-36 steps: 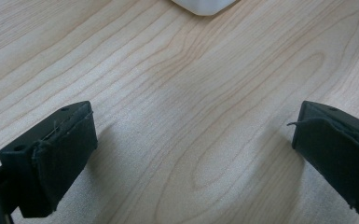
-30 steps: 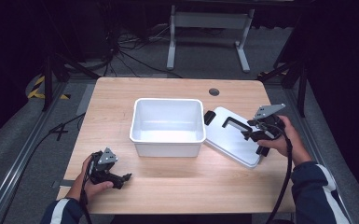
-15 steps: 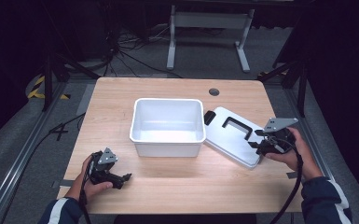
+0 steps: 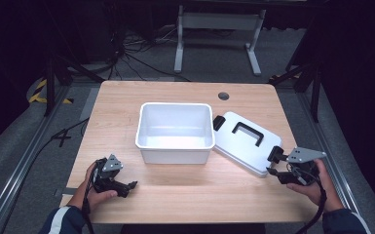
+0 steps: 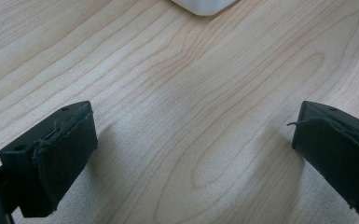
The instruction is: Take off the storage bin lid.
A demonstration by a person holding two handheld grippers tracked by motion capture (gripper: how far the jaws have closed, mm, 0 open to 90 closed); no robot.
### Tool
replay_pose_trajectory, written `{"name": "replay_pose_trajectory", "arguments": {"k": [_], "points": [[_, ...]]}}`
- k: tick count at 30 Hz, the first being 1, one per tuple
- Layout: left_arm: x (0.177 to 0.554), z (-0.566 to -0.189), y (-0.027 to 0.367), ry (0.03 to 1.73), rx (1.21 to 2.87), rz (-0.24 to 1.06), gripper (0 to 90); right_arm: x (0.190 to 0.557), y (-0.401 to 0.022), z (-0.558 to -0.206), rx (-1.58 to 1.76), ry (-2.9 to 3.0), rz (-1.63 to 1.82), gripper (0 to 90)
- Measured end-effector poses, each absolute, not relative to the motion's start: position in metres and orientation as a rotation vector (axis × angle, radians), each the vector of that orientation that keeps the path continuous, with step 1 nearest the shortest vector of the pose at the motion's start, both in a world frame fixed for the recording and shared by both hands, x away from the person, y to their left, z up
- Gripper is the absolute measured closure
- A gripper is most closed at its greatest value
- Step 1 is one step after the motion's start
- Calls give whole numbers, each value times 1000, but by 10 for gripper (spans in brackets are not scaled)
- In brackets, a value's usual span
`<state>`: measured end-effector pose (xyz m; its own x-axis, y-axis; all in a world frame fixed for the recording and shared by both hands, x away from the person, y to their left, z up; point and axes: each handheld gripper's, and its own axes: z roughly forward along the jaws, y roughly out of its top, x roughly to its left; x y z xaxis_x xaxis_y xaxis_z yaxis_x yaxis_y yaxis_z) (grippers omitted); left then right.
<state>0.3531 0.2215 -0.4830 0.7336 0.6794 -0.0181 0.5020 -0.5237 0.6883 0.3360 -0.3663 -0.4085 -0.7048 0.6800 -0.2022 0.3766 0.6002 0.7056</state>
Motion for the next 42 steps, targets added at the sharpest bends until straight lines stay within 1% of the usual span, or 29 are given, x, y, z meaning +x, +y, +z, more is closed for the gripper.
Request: {"name": "replay_pose_trajectory", "arguments": {"k": [1, 3, 4, 7, 11, 13, 17, 20, 34, 42], "points": [[353, -483, 221, 888, 2239, 331, 2, 329, -373, -422, 904, 2358, 884, 363], [353, -483, 221, 890, 2235, 333, 2, 325, -378, -432, 951, 2350, 899, 345], [353, -483, 221, 890, 2235, 333, 2, 325, -378, -432, 951, 2350, 899, 345], [353, -483, 221, 892, 2235, 334, 2, 320, -388, -450, 1027, 2330, 927, 312], [353, -482, 221, 895, 2244, 334, 2, 319, -391, -461, 1086, 2323, 949, 282], [353, -483, 221, 891, 2241, 337, 2, 319, -395, -467, 1126, 2292, 1014, 267], [352, -483, 220, 903, 2235, 317, 3, 319, -395, -467, 1128, 2290, 1006, 261], [352, -483, 220, 900, 2237, 334, 4, 318, -394, -467, 1135, 2287, 1005, 259], [353, -483, 220, 883, 2244, 331, 4, 318, -394, -467, 1142, 2282, 1002, 256], [353, -483, 220, 883, 2243, 331, 4, 318, -394, -468, 1156, 2273, 992, 227]]}}
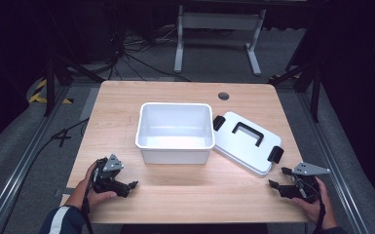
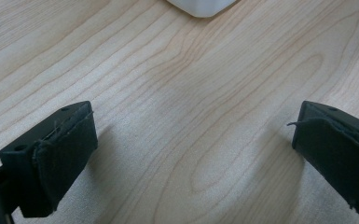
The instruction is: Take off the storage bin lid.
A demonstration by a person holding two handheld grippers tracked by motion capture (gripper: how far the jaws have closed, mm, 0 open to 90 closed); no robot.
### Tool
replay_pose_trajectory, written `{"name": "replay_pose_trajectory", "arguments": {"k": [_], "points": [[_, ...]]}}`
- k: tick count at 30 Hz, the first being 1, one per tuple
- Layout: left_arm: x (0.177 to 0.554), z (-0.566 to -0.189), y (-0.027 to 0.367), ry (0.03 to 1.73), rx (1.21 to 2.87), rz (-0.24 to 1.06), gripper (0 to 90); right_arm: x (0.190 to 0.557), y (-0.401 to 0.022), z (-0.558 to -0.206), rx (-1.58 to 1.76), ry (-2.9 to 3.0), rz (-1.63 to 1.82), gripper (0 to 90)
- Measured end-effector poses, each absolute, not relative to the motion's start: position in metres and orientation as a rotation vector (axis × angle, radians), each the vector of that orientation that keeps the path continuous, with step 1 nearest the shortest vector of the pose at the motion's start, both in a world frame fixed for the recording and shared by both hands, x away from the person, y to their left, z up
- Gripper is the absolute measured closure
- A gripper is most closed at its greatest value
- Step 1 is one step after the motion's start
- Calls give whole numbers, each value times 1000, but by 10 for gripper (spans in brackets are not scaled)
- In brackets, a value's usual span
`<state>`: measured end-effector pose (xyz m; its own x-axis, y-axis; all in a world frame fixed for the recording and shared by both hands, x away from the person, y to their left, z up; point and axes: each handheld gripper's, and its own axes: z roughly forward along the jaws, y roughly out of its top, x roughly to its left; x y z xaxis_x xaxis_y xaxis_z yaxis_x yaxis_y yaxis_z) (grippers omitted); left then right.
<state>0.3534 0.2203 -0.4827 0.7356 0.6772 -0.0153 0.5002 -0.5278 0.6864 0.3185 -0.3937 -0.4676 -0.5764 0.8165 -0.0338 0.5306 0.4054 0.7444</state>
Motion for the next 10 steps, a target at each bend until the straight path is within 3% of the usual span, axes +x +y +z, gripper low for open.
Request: {"name": "replay_pose_trajectory", "arguments": {"k": [10], "points": [[354, -482, 220, 883, 2250, 328, 3, 319, -394, -468, 1166, 2266, 986, 214]]}}
